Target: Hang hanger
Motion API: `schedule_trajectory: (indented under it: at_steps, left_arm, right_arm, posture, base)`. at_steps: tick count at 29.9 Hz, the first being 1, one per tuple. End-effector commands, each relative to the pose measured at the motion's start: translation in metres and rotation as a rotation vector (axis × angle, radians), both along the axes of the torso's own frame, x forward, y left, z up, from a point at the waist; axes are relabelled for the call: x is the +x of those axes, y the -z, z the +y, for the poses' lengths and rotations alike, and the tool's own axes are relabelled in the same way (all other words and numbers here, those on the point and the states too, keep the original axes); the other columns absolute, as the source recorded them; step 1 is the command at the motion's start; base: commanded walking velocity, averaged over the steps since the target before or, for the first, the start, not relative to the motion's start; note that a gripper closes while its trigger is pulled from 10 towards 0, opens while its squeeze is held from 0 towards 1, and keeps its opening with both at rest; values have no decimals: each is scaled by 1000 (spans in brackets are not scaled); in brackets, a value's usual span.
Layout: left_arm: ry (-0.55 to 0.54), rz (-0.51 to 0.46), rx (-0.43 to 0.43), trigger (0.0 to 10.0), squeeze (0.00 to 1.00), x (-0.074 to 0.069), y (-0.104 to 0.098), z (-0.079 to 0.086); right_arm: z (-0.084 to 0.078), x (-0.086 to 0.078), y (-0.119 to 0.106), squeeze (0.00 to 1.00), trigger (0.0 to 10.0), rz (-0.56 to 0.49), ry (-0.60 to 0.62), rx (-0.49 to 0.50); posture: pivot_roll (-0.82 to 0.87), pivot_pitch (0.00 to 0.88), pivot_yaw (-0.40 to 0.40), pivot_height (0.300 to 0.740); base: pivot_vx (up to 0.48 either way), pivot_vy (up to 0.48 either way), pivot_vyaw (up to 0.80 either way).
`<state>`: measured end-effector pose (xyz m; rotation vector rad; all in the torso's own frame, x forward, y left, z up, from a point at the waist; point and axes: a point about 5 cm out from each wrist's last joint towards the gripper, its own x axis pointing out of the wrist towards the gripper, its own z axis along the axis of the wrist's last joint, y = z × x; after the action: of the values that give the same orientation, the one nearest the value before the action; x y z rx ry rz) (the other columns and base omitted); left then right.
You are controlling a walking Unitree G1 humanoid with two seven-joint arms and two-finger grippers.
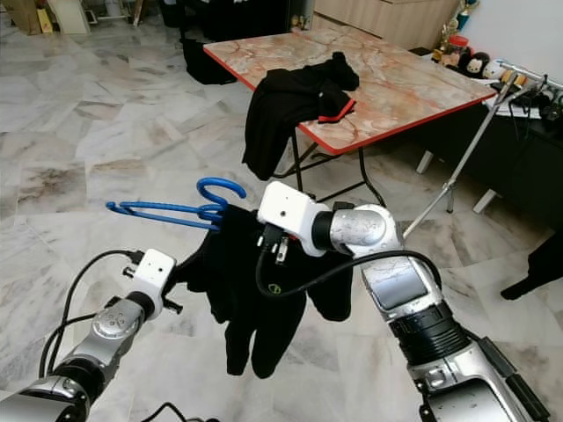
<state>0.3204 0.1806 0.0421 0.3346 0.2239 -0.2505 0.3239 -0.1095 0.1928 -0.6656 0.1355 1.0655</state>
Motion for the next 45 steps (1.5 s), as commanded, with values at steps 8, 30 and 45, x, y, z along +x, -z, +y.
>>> schedule_trajectory:
  at_steps: [8,30,45]
  left_arm:
    - [-34,31,-14,0,0,-4,5,9]
    - [-18,65,-16,0,0,-8,10,10]
    - [-18,73,-9,0,0,-10,11,14]
  right_arm:
    - [-40,11,4,0,10000,-28,53,-90]
    - [-125,3,-6,0,10000,98,-12,-17]
    - [-155,4,16,0,10000,172,55,-367]
  posture:
    - [-36,0,-66,740]
    - [-39,0,-68,740]
    - [-40,5,-58,740]
  base:
    - [0,0,0]
    - [0,0,0]
    - [0,0,0]
